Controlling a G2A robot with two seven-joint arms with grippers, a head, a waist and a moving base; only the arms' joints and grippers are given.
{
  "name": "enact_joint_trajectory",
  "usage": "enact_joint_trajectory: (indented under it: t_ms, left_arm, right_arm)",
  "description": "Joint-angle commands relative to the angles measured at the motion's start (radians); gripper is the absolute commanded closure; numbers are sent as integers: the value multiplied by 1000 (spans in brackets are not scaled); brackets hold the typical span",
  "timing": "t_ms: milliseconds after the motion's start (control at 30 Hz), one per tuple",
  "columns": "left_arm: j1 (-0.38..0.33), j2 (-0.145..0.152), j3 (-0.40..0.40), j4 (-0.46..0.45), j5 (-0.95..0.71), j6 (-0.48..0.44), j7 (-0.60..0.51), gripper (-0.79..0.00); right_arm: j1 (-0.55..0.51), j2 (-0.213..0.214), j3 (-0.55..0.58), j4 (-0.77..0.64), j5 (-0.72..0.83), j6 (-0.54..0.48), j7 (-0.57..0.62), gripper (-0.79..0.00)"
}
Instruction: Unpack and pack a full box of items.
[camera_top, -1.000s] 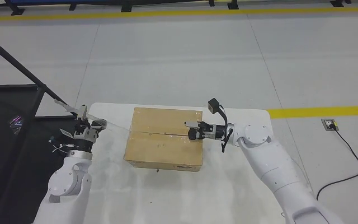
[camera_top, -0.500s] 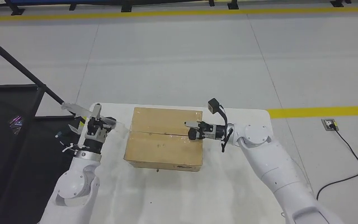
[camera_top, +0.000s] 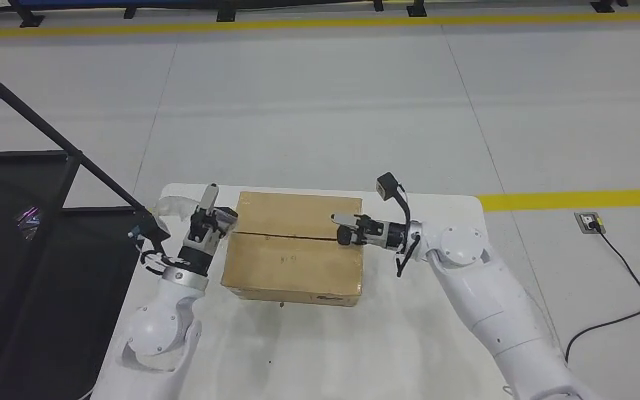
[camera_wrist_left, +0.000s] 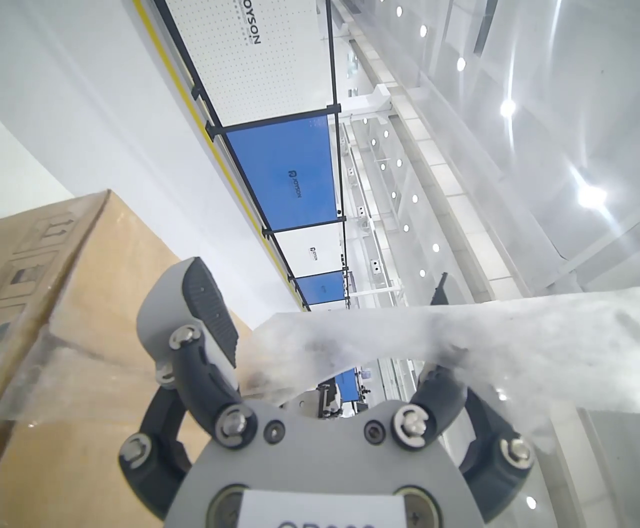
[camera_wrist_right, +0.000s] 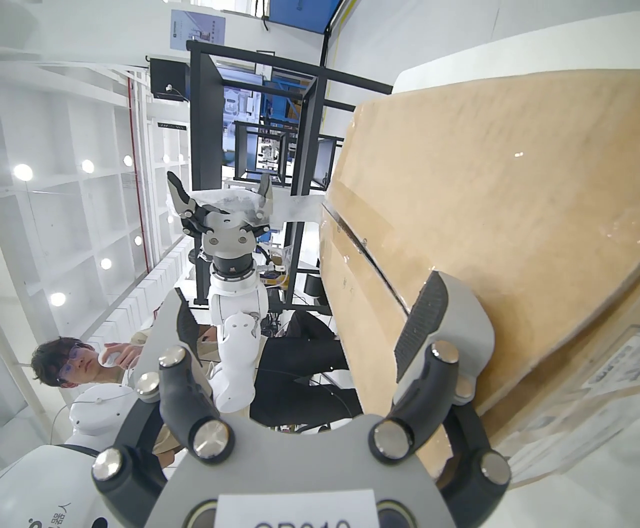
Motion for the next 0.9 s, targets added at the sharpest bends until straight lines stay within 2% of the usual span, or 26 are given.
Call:
enact_joint_trajectory:
  t_ms: [0, 400, 867]
  left_arm:
    - [-4, -2, 15, -4, 11, 6, 1, -785]
    - [-60, -21, 102, 20, 61, 36, 6, -785]
    - [-146, -50, 196, 95, 61, 56, 5, -785]
  right_arm:
    - [-21, 8, 19, -36, -4, 3, -5, -785]
    - [-156, 52, 120, -211, -23, 29, -10, -785]
    - [-247, 80, 186, -273, -15, 19, -14, -785]
